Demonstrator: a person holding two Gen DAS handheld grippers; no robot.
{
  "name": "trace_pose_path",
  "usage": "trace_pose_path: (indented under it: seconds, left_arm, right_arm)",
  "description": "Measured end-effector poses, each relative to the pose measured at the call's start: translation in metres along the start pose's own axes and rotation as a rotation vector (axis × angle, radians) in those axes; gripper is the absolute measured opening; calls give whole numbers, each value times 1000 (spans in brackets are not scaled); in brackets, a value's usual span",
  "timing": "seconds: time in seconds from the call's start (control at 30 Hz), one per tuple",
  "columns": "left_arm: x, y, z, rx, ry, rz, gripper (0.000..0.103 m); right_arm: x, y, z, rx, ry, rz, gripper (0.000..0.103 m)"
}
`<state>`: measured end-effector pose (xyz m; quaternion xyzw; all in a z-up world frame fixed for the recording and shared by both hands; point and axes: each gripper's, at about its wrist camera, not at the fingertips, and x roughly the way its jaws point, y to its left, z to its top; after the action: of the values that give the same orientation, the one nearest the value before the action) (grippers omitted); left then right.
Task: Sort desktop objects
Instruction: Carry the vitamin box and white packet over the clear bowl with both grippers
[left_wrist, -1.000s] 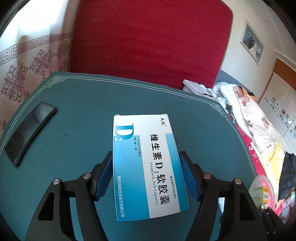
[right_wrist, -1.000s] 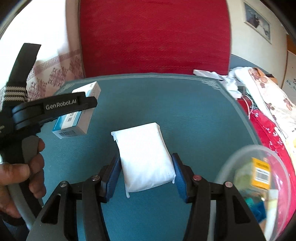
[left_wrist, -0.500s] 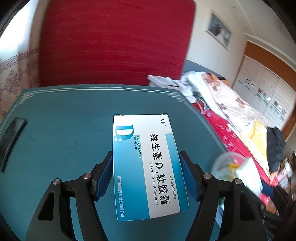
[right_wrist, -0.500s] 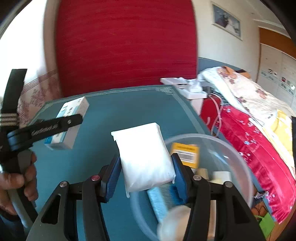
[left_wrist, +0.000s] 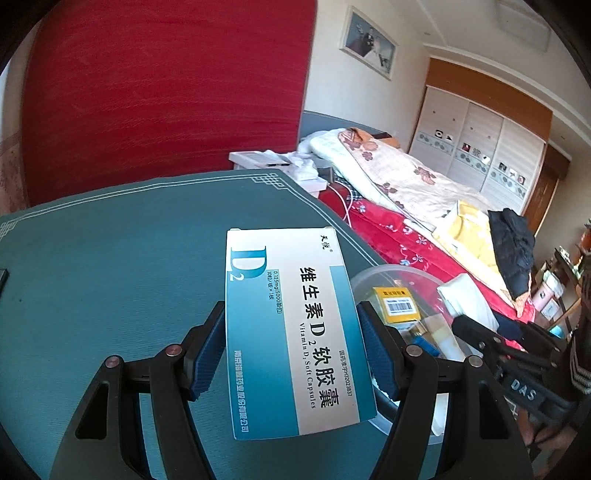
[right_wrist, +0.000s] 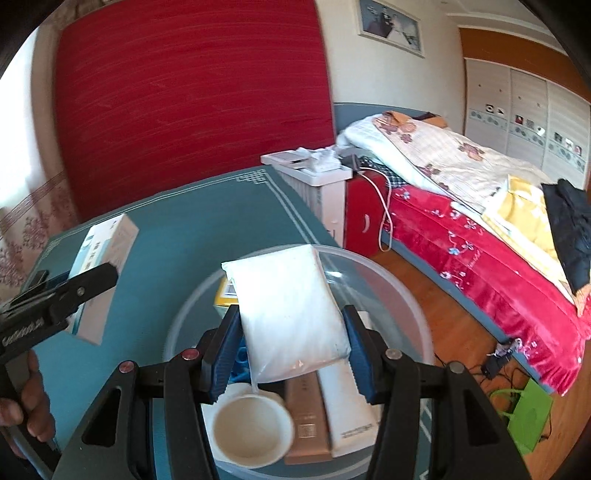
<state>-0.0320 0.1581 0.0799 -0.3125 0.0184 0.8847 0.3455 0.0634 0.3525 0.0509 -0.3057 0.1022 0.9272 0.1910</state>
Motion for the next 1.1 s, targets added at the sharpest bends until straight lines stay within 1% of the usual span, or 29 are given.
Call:
trace_pose_path:
  seconds: [0.03, 0.13, 0.3, 0.63, 0.87, 0.9, 0.97, 1.1]
  left_arm:
    - [-5, 0, -3, 3, -1, -2, 72]
    - [-5, -4, -5, 13, 6, -2, 72]
    - [-2, -4, -10, 7, 33, -26, 72]
    - [1, -10, -16, 27, 44, -45, 72]
    - [-2, -20, -21, 53, 48, -61, 72]
    - [-2, -23, -22, 59, 50, -66, 72]
    - [-2, -28, -24, 71, 54, -73, 72]
    - [-3, -39, -24, 97, 54, -75, 72]
  right_arm:
    - [2, -3, 0, 7, 3, -3, 58]
    - [9, -9, -3, 26, 23, -6, 58]
    - [20, -16, -8, 42, 52, -9, 58]
    - [46, -19, -5, 28, 101, -8, 58]
    - [43, -24, -2, 44, 95, 14, 60]
    - [42, -26, -2, 46, 92, 16, 60]
    - [37, -32, -3, 61, 84, 28, 64]
    - [27, -44, -4, 101, 61, 39, 65]
